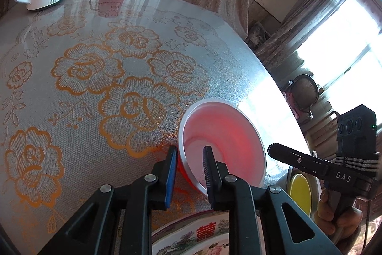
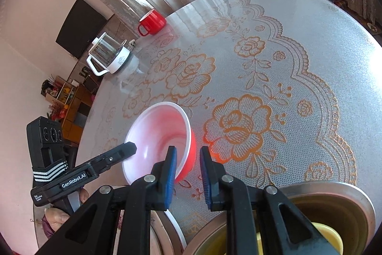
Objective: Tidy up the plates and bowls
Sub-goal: 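Close both grippers on the red bowl rim and lift it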
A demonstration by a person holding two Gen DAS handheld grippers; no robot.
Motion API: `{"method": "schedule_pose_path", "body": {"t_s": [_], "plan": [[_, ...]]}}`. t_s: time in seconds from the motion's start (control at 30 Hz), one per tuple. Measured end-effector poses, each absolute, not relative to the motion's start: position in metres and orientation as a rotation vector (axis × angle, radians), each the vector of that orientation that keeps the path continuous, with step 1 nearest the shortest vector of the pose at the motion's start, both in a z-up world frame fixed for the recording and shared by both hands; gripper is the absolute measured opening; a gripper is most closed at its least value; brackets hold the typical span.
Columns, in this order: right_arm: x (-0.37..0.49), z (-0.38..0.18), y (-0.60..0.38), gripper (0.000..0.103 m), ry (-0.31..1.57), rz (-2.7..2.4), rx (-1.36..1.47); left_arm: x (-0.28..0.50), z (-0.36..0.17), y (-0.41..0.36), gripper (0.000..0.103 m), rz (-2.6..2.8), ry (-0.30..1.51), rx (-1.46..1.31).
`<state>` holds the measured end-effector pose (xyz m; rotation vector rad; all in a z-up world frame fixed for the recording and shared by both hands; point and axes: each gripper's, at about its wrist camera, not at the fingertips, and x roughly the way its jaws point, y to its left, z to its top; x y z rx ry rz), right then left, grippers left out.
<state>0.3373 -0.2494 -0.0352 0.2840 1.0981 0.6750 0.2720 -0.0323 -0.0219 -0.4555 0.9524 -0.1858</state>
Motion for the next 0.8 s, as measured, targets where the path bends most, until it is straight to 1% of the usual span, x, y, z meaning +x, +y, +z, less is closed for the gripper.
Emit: {"method": "schedule_pose_path", "body": {"t_s": [0.1,0.17,0.2,0.27,0.3,0.57,0.8], "plan": [[0.337,-0.037,-0.242,0.020,1.109,0.679,0.273,0.272,-0.020,-0.038,0.019,-0.188,0.952,-0.430],[0.335,-0.038,-0.238,0.016,1.099,0.662,0.244,0.271,-0.018,-0.039,0.016,-0.170,0.941,-0.410],[0.334,-0.037,-0.236,0.012,1.087,0.650,0.226,0.270,-0.017,-0.038,0.014,-0.167,0.939,-0.413],[0.332,-0.035,-0.236,0.010,1.080,0.650,0.229,0.268,-0.015,-0.035,0.012,-0.171,0.933,-0.436],[0.331,-0.034,-0.238,0.008,1.072,0.653,0.232,0.266,-0.014,-0.033,0.011,-0.179,0.927,-0.439],[0.318,-0.010,-0.251,0.008,1.002,0.659,0.256,0.247,0.011,-0.044,0.011,-0.215,0.880,-0.441],[0.294,0.014,-0.283,0.007,0.928,0.659,0.283,0.228,0.035,-0.073,0.011,-0.300,0.850,-0.408]]}}
